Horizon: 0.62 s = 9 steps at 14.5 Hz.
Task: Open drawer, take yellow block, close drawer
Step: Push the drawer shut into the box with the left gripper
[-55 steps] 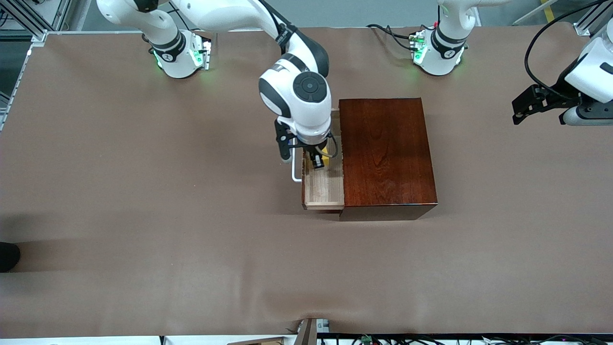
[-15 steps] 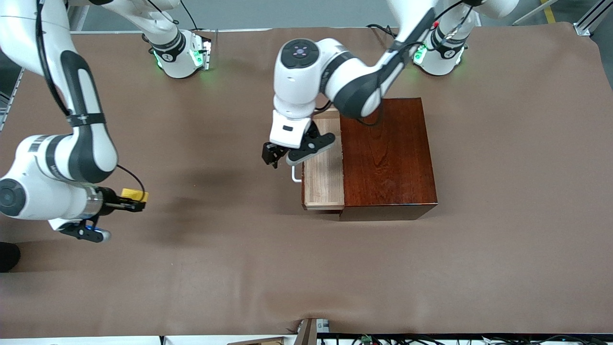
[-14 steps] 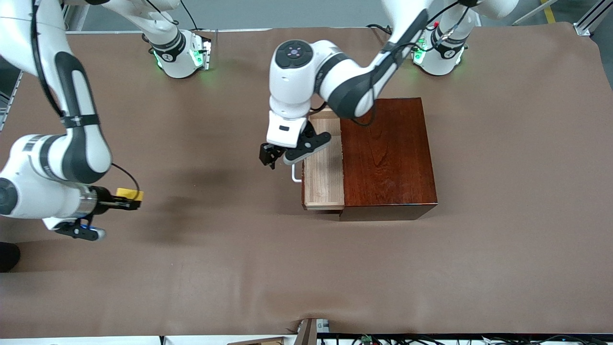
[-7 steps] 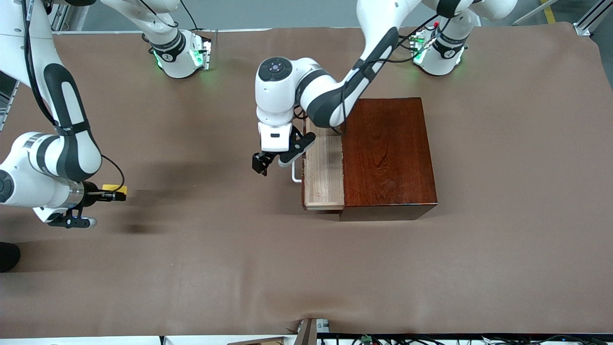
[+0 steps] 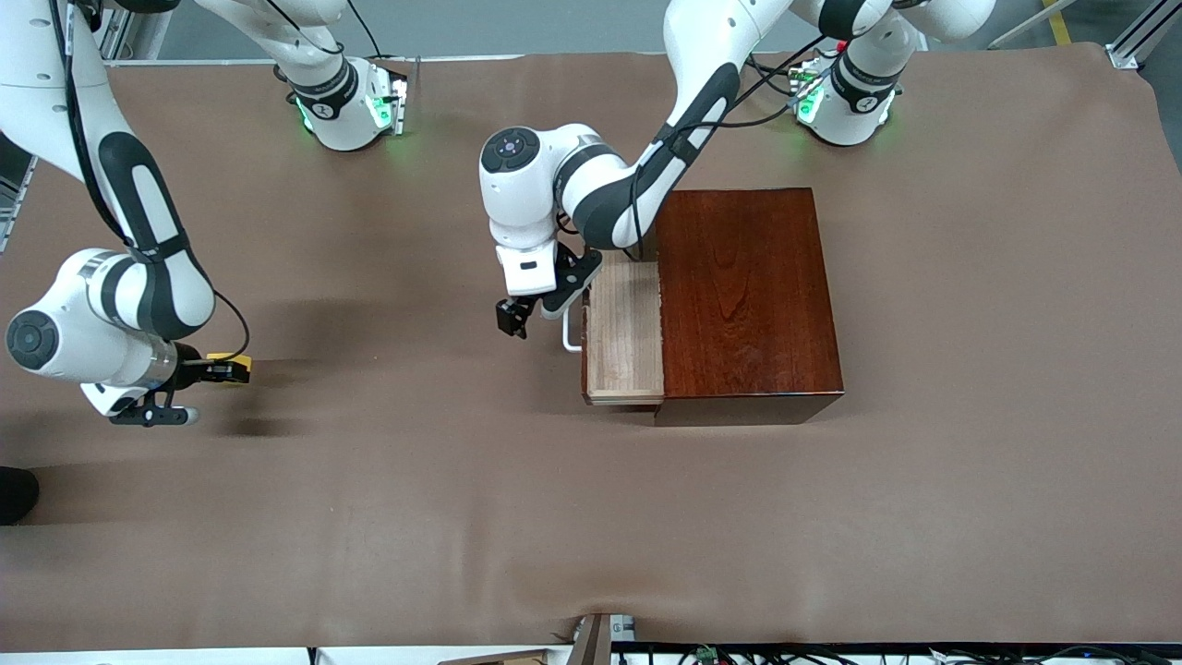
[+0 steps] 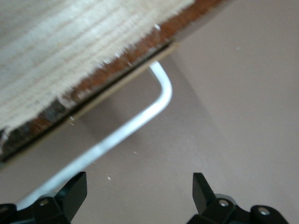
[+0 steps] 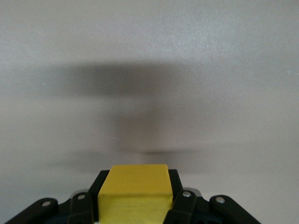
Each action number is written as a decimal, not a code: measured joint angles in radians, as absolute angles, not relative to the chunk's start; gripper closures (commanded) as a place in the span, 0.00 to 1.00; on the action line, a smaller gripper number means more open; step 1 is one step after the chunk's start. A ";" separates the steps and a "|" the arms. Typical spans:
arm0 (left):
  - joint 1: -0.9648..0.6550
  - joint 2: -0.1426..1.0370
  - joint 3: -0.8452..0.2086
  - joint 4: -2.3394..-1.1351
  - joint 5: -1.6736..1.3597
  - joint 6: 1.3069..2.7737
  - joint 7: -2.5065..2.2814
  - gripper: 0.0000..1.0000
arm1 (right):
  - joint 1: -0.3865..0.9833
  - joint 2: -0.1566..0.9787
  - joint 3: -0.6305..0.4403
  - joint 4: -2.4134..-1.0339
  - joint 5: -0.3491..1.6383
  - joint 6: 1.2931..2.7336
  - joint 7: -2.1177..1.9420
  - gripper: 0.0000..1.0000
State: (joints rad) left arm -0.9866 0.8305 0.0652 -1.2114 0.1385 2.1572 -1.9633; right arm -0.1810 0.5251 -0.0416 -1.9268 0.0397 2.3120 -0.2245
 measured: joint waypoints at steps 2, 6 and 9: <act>-0.987 0.831 0.067 -1.205 0.139 2.139 -1.967 0.00 | -0.184 0.527 -0.041 -1.948 0.040 2.324 -0.224 1.00; -0.987 0.831 0.095 -1.192 0.139 2.045 -2.003 0.00 | -0.190 0.535 -0.041 -1.975 0.079 2.348 -0.224 0.93; -0.982 0.828 0.112 -1.189 0.139 1.982 -2.007 0.00 | -0.193 0.534 -0.042 -1.981 0.109 2.357 -0.223 0.49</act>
State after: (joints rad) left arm -0.9818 0.8281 0.1121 -1.1892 0.1385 1.9821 -2.0067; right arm -0.1933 0.5337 -0.0424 -1.9805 0.1093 2.3565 -0.2233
